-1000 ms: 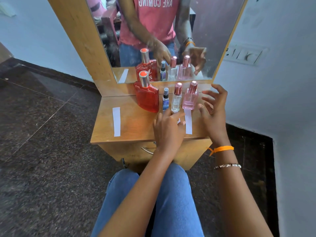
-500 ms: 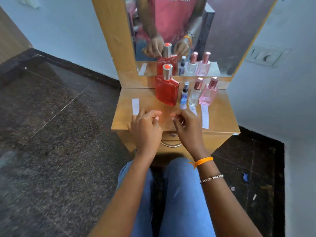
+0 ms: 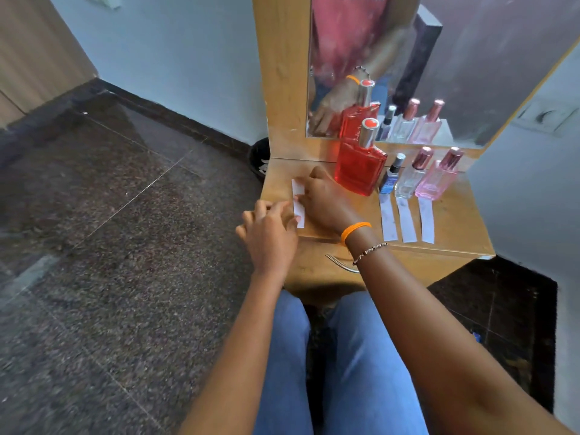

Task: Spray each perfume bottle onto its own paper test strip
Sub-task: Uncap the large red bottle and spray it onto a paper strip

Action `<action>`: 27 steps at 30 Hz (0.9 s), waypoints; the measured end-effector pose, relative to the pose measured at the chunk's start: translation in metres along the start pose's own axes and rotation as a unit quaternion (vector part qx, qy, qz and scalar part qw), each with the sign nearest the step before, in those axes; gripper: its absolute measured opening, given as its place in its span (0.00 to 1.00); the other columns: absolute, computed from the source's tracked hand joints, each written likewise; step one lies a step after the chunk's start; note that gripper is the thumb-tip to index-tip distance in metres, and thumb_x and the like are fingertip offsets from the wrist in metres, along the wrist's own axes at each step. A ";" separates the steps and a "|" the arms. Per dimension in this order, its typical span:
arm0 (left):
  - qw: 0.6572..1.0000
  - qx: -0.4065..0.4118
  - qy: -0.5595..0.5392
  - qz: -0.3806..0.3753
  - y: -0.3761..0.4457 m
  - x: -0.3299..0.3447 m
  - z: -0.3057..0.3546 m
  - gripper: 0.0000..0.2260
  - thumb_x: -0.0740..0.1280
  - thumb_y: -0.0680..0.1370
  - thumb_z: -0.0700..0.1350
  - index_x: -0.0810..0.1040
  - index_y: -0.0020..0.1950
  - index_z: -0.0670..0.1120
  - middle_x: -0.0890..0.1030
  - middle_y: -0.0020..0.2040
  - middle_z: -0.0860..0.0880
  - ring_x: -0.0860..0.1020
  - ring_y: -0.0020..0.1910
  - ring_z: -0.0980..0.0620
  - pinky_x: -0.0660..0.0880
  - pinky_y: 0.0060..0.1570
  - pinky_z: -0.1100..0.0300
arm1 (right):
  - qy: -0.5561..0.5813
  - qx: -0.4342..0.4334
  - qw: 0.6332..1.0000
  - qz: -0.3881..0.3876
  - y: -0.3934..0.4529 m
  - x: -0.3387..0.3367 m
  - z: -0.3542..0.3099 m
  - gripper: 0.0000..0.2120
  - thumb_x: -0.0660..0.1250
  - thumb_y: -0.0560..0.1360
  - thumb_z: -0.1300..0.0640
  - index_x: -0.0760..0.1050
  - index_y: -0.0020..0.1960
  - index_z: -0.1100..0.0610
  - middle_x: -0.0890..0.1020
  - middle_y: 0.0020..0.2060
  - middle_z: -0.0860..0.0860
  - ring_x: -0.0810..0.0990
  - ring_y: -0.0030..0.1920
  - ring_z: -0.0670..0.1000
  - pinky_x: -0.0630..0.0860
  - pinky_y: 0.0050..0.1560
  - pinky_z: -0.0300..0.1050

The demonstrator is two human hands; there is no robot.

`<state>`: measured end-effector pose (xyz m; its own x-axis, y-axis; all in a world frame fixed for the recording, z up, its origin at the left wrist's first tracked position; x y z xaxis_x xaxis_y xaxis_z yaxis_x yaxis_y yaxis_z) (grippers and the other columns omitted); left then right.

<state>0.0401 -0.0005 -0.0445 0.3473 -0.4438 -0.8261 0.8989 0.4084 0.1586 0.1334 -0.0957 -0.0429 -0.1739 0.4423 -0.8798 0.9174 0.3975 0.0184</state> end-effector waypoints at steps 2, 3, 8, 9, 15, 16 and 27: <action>1.000 0.002 -0.005 0.000 0.001 0.001 -0.001 0.15 0.69 0.74 0.51 0.77 0.60 0.56 0.74 0.59 0.52 0.68 0.58 0.47 0.59 0.52 0.52 | 0.017 0.006 1.000 0.012 -0.001 0.000 0.000 0.16 0.66 0.76 0.57 0.74 0.64 0.57 0.71 0.56 0.59 0.77 0.50 0.61 0.73 0.50 0.51; 1.000 0.002 -0.007 -0.001 0.001 0.001 -0.002 0.15 0.69 0.74 0.51 0.77 0.60 0.56 0.74 0.59 0.52 0.68 0.58 0.47 0.59 0.51 0.53 | 0.032 0.008 0.999 0.027 -0.003 0.000 0.000 0.15 0.66 0.76 0.58 0.76 0.62 0.57 0.72 0.55 0.58 0.78 0.49 0.60 0.74 0.48 0.51; 0.999 0.002 -0.020 -0.025 0.004 0.001 -0.004 0.14 0.69 0.74 0.50 0.77 0.59 0.54 0.74 0.59 0.52 0.67 0.59 0.47 0.57 0.51 0.53 | 0.190 0.042 0.976 0.100 -0.015 -0.001 0.001 0.17 0.67 0.71 0.68 0.75 0.58 0.56 0.77 0.46 0.53 0.76 0.40 0.50 0.72 0.44 0.45; 0.999 0.002 -0.023 -0.039 0.005 0.001 -0.004 0.14 0.69 0.74 0.50 0.77 0.59 0.54 0.74 0.59 0.52 0.66 0.59 0.47 0.57 0.51 0.54 | 0.241 0.055 0.963 0.108 -0.018 -0.002 0.002 0.19 0.67 0.70 0.70 0.73 0.58 0.56 0.76 0.43 0.52 0.74 0.37 0.47 0.72 0.43 0.42; 0.991 0.016 -0.063 -0.121 0.007 0.006 0.002 0.08 0.67 0.76 0.48 0.77 0.54 0.53 0.74 0.60 0.53 0.65 0.61 0.47 0.57 0.54 0.54 | 0.394 0.096 0.900 0.160 -0.032 -0.003 0.011 0.22 0.71 0.69 0.71 0.68 0.57 0.56 0.76 0.35 0.47 0.75 0.36 0.43 0.72 0.40 0.29; 0.988 0.010 -0.093 -0.124 0.007 0.006 0.004 0.06 0.66 0.76 0.48 0.78 0.53 0.53 0.75 0.58 0.53 0.67 0.61 0.48 0.60 0.56 0.53 | 0.407 0.098 0.893 0.166 -0.036 -0.005 0.014 0.23 0.72 0.68 0.70 0.67 0.57 0.55 0.76 0.35 0.47 0.76 0.37 0.44 0.73 0.41 0.30; 0.933 -0.047 -0.330 -0.132 0.015 0.015 0.035 0.04 0.67 0.76 0.45 0.80 0.46 0.46 0.82 0.44 0.53 0.78 0.45 0.58 0.73 0.43 0.64 | 0.361 0.068 0.900 0.235 -0.078 -0.044 0.029 0.20 0.74 0.68 0.66 0.70 0.55 0.58 0.76 0.37 0.49 0.76 0.37 0.44 0.74 0.41 0.34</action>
<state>0.0680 -0.0297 -0.0358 0.2328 -0.9212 -0.3116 0.9601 0.2688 -0.0774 0.0803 -0.1693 -0.0191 0.1028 0.9625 -0.2509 0.9771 -0.0505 0.2065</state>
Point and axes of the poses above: each hand's wrist, its own y-axis towards the middle knuckle, its own x-axis out of the palm, z = x × y, the point moved 4 cm from there along y, towards the middle knuckle
